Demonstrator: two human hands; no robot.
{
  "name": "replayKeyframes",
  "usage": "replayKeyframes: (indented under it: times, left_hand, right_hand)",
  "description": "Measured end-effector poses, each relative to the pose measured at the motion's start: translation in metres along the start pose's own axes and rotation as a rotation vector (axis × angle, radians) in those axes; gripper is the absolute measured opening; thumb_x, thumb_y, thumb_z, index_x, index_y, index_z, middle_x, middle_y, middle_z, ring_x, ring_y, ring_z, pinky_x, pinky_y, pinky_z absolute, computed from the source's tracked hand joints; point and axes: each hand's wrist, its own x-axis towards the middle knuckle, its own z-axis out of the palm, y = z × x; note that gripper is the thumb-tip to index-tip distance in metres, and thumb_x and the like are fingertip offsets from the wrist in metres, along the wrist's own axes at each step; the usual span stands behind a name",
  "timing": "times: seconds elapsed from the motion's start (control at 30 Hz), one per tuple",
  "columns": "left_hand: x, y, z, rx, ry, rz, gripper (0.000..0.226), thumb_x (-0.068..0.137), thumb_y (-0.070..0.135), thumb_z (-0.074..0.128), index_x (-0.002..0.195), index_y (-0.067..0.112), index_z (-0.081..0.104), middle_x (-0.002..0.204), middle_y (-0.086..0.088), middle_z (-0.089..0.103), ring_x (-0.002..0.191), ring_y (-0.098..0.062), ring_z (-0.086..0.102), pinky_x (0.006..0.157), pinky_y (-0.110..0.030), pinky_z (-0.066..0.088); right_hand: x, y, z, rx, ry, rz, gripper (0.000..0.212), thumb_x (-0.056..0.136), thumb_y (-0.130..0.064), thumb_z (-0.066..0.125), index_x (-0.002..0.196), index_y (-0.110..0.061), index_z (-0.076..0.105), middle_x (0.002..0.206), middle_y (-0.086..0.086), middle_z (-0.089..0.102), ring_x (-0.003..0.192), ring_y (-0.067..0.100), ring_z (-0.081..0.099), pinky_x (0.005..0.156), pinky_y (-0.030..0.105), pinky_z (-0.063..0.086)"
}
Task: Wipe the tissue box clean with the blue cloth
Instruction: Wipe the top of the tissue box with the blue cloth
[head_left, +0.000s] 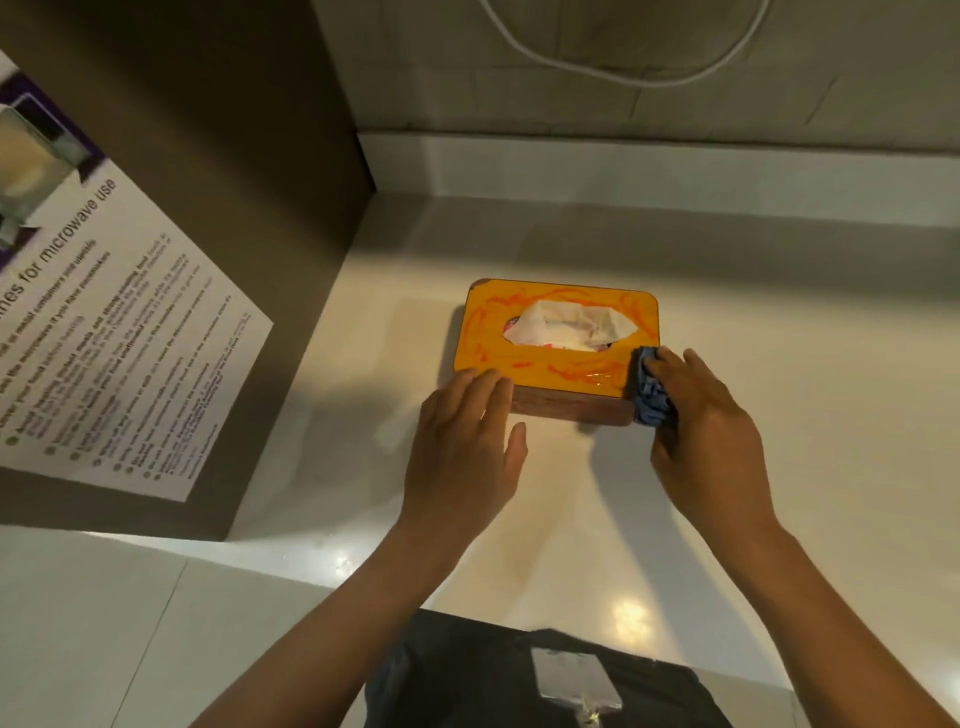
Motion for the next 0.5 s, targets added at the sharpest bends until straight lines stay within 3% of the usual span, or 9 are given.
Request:
replayKeyframes:
  times: [0.13,0.3,0.5]
  left_hand:
    - [-0.001,0.008,0.001,0.042,-0.042,-0.026,0.057,0.087,0.03,0.077,0.134,0.001,0.062,0.137,-0.016,0.063,0.128,-0.035,0.058,0.102,-0.048,0.049]
    - [0.003,0.009,-0.002,0.084,-0.047,-0.011,0.059,0.085,0.031,0.079,0.134,0.004,0.063,0.135,-0.016,0.064,0.125,-0.035,0.06,0.099,-0.047,0.05]
    - [0.002,0.006,0.0,0.076,-0.015,0.017,0.052,0.084,0.021,0.078,0.131,0.001,0.065,0.131,-0.019,0.066,0.123,-0.038,0.061,0.103,-0.05,0.05]
  right_hand:
    - [0.001,-0.001,0.0,0.061,-0.011,0.015,0.06,0.078,0.009,0.065,0.134,-0.007,0.052,0.13,0.016,0.059,0.11,0.038,0.061,0.091,0.038,0.047]
    - [0.004,-0.024,0.006,0.045,-0.03,0.03,0.055,0.077,0.007,0.067,0.131,-0.001,0.055,0.136,0.02,0.053,0.123,0.041,0.052,0.088,0.051,0.051]
    - [-0.012,-0.007,-0.003,0.03,-0.083,0.019,0.065,0.073,0.014,0.067,0.133,-0.005,0.054,0.14,0.015,0.051,0.129,0.036,0.048,0.092,0.048,0.048]
